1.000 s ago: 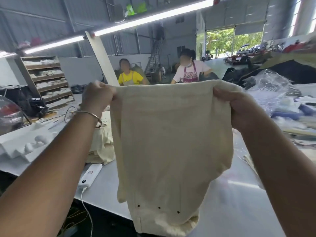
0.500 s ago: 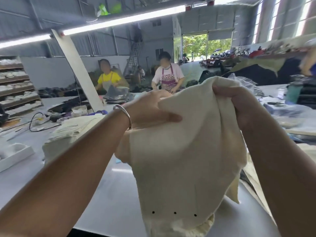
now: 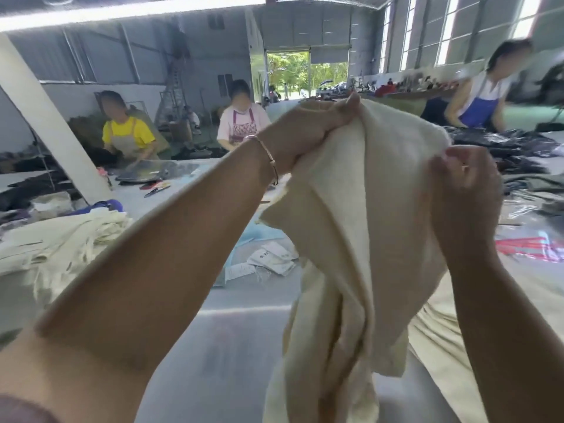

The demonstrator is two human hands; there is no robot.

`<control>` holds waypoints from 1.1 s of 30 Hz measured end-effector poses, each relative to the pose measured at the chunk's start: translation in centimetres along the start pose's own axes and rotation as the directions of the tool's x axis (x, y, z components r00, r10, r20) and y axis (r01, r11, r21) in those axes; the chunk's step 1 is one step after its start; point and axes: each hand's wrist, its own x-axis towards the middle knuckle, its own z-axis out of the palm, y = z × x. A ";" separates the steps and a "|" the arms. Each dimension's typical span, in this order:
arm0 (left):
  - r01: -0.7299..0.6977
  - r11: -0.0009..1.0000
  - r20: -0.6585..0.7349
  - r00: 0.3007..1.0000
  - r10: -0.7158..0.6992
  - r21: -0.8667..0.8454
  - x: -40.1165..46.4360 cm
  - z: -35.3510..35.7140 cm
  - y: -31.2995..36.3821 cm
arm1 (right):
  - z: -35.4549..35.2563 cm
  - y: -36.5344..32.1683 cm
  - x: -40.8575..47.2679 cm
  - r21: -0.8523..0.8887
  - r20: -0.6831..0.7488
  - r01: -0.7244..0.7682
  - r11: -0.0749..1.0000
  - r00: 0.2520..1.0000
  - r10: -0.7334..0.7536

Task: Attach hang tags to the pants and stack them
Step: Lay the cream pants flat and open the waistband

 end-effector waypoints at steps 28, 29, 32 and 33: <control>0.854 0.477 -0.501 0.511 -0.698 0.206 -28.3 -30.5 -46.5 | 24.0 9.1 -34.0 -0.459 0.856 0.547 0.700 0.483 0.183; 0.843 0.478 -0.533 0.530 -0.659 0.248 -28.5 -30.2 -46.8 | 23.6 9.2 -33.9 -0.543 0.753 0.450 0.708 0.634 0.175; 0.839 0.359 -0.650 0.544 -0.530 0.409 -29.3 -28.4 -47.4 | 22.2 9.7 -33.6 -0.681 0.468 0.175 0.711 0.851 0.239; 0.842 0.322 -0.679 0.539 -0.498 0.433 -29.5 -27.8 -47.2 | 21.7 9.7 -33.4 -0.692 0.425 0.155 0.705 0.877 0.224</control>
